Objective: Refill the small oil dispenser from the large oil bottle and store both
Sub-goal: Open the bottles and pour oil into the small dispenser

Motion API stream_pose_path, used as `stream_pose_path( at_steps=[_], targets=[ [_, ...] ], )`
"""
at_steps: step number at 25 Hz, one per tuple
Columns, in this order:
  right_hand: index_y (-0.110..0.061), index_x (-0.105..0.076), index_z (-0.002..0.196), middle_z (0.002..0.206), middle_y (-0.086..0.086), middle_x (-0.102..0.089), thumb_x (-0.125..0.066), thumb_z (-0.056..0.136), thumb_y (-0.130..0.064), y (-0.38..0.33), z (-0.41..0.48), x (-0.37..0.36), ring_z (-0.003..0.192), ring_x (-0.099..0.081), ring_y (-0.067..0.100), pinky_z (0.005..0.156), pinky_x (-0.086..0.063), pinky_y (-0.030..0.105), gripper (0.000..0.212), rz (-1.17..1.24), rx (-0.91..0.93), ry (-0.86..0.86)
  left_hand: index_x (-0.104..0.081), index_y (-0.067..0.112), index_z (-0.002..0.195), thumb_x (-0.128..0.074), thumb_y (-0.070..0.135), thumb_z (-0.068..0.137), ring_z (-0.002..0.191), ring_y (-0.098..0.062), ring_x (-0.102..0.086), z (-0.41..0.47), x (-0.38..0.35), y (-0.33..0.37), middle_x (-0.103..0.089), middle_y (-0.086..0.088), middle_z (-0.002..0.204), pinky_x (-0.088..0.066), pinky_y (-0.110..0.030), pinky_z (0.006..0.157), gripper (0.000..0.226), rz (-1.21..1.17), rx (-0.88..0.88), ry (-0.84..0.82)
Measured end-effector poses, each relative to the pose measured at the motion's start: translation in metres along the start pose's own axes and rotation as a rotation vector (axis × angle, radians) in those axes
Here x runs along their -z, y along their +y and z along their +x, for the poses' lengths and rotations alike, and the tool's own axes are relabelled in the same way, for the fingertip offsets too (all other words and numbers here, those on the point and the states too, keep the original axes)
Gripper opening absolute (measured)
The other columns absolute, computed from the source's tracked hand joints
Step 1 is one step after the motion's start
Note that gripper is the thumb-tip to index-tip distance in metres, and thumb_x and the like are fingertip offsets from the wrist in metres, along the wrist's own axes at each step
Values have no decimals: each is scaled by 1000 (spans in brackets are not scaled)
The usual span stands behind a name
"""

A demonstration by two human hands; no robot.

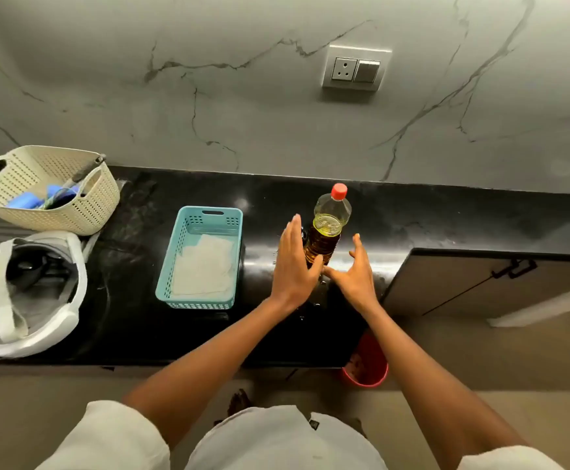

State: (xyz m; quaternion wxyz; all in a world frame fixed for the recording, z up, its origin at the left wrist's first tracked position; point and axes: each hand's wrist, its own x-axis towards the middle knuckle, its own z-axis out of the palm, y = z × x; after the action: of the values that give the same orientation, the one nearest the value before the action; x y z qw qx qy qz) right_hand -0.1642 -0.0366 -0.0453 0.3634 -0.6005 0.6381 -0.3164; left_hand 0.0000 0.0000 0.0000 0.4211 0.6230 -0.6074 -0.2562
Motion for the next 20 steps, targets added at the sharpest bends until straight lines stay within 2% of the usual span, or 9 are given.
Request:
stream_pose_path(
  at_steps=[2, 6, 8, 11, 12, 16, 20],
  targets=[
    [-26, -15, 169, 174, 0, -24, -93, 72, -54, -10, 11, 1, 153, -39, 21, 119, -40, 45, 128, 40, -6, 39, -14, 13, 170, -75, 17, 95, 161, -24, -24, 28, 2, 13, -26, -11, 173, -27, -33, 127, 96, -151, 29, 23],
    [-25, -29, 164, 167, -2, -38, -89, 62, -71, -17, 37, 5, 146, -45, 17, 113, -42, 36, 127, 52, -12, 49, -21, 12, 169, -87, 23, 88, 158, -25, -31, 74, 0, 26, -35, -11, 170, -32, -34, 123, 106, -160, 104, -86],
    [-26, -42, 154, 152, -7, -54, -91, 65, -63, -23, 49, 8, 136, -54, 13, 109, -48, 33, 109, 85, 13, 40, -30, 16, 167, -90, 30, 84, 154, -23, -38, 87, -4, 20, -42, -7, 166, -37, -35, 122, 104, -171, 77, -146],
    [-23, -51, 145, 124, -22, -64, -91, 77, -18, -33, 60, 6, 114, -65, 4, 99, -58, 33, 78, 139, 19, 20, -47, 19, 158, -92, 31, 81, 141, -20, -53, 95, -15, 13, -54, -2, 154, -51, -47, 115, 90, -155, 60, -149],
    [-23, -54, 141, 118, -24, -64, -87, 79, -11, -37, 63, 4, 109, -68, 4, 96, -61, 36, 71, 133, 23, 27, -50, 20, 155, -93, 30, 80, 137, -19, -57, 95, -19, 15, -56, 0, 150, -54, -47, 111, 88, -141, 64, -122],
    [-32, -59, 118, 109, -10, -72, -83, 84, -18, -35, 69, 7, 99, -72, 15, 85, -65, 47, 44, 81, 48, 71, -57, 26, 146, -95, 36, 76, 126, -11, -63, 89, -29, 19, -62, 7, 139, -59, -40, 104, 80, -123, 50, -35],
    [-28, -63, 120, 108, -7, -76, -85, 81, -19, -23, 49, 24, 96, -74, 15, 81, -65, 44, 45, 84, 32, 83, -57, 30, 144, -94, 48, 74, 123, -5, -62, 67, -40, 26, -61, 13, 137, -58, -35, 103, 81, -128, 36, -43]
  ],
)
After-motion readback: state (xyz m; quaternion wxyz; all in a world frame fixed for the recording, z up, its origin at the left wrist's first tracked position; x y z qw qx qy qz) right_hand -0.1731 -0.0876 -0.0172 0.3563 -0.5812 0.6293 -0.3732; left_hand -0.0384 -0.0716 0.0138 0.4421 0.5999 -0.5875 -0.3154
